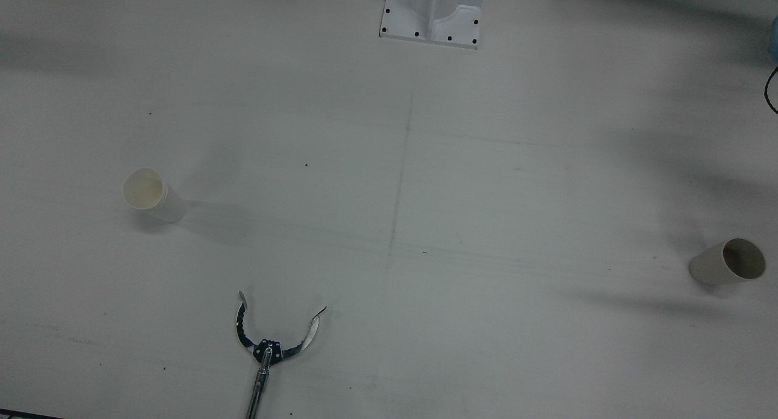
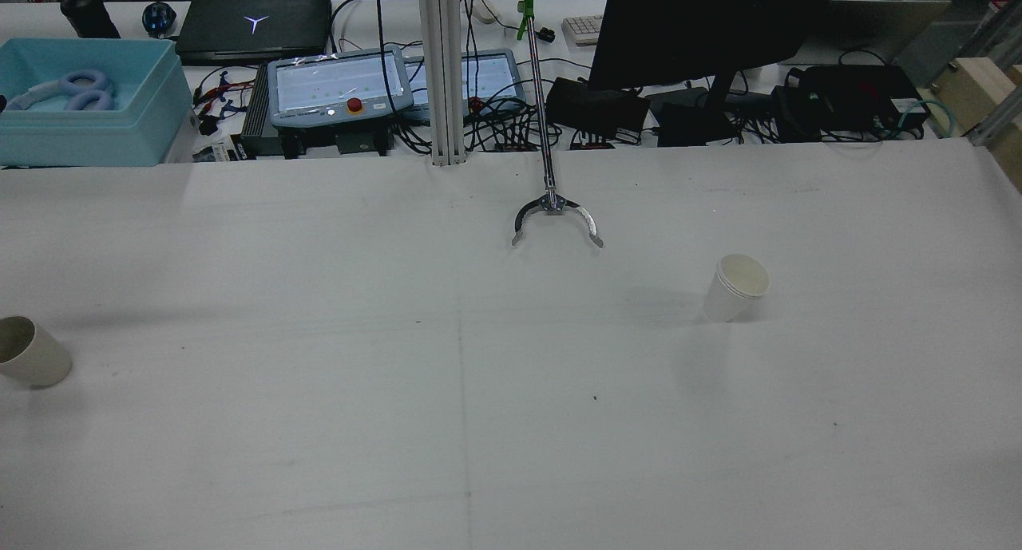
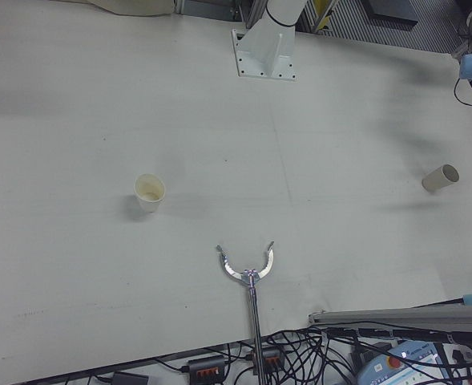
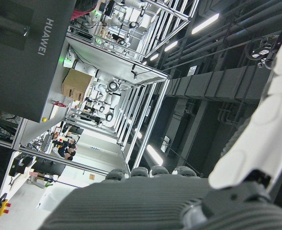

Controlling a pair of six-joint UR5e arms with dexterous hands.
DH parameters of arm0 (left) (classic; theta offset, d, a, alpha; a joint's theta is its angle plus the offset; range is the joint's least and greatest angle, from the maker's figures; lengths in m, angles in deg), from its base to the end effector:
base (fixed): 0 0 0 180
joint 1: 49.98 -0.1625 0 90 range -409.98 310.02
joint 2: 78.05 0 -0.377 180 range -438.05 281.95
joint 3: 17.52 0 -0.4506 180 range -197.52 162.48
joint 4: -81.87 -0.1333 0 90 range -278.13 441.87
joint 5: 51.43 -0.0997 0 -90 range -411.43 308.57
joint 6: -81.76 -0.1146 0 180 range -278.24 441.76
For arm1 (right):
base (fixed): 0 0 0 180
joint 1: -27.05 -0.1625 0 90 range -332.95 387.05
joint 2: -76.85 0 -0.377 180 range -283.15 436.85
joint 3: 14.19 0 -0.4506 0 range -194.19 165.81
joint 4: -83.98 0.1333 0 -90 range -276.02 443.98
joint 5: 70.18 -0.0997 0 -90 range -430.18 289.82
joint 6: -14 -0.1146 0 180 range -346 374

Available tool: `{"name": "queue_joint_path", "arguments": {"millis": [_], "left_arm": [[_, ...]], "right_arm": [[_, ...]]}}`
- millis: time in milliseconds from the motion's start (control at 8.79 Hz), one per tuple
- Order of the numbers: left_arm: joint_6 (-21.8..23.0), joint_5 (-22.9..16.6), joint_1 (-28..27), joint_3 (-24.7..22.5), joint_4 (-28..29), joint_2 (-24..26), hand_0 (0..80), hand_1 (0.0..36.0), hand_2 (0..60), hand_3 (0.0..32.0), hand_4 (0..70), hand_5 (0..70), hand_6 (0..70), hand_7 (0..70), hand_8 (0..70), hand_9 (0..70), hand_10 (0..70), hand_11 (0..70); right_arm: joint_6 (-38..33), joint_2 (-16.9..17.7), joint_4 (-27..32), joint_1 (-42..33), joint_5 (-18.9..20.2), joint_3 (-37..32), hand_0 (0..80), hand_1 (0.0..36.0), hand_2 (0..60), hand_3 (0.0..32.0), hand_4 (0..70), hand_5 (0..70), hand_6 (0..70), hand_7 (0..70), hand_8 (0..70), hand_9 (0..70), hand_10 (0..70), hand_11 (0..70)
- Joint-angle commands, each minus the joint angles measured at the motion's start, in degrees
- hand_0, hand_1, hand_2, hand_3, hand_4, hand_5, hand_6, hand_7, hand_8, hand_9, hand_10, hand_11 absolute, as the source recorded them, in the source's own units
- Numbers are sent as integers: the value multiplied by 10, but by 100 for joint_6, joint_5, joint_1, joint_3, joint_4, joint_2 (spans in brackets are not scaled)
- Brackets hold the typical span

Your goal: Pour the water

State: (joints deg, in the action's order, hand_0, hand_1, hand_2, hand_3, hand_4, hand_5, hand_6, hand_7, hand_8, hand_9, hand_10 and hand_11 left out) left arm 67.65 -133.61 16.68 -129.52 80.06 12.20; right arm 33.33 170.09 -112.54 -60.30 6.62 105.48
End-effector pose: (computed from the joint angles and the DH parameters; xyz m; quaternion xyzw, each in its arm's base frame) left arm 0.0851 -0.5731 0.4227 -0.0272 0.8199 -0.5570 0.1297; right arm 0.1358 -0.5161 0.4173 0.1835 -0.7417 0.6442 0.0355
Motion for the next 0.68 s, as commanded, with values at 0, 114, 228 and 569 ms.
{"name": "queue_joint_path", "arguments": {"millis": [0, 114, 228, 569], "left_arm": [[-372, 124, 14, 99, 889, -1182, 453, 155, 122, 74, 0, 0, 0, 0, 0, 0, 0, 0], [-382, 97, 6, 116, 1371, -1533, 457, 155, 116, 60, 0, 0, 0, 0, 0, 0, 0, 0], [-496, 80, -3, 621, 2029, -1720, 440, 146, 119, 46, 0, 0, 0, 0, 0, 0, 0, 0], [-909, -17, 5, 1707, 3413, -1800, 504, 229, 142, 34, 0, 0, 0, 0, 0, 0, 0, 0]], "right_arm": [[27, 281, 334, -669, 607, -58, 404, 139, 148, 0, 0, 0, 0, 0, 0, 0, 0, 0], [35, 683, 342, -599, 878, -40, 403, 140, 149, 0, 0, 0, 0, 0, 0, 0, 0, 0], [88, 852, 343, -616, 1002, -101, 387, 131, 148, 0, 0, 0, 0, 0, 0, 0, 0, 0], [176, 653, 753, -555, 995, -1117, 403, 143, 158, 0, 0, 0, 0, 0, 0, 0, 0, 0]]}}
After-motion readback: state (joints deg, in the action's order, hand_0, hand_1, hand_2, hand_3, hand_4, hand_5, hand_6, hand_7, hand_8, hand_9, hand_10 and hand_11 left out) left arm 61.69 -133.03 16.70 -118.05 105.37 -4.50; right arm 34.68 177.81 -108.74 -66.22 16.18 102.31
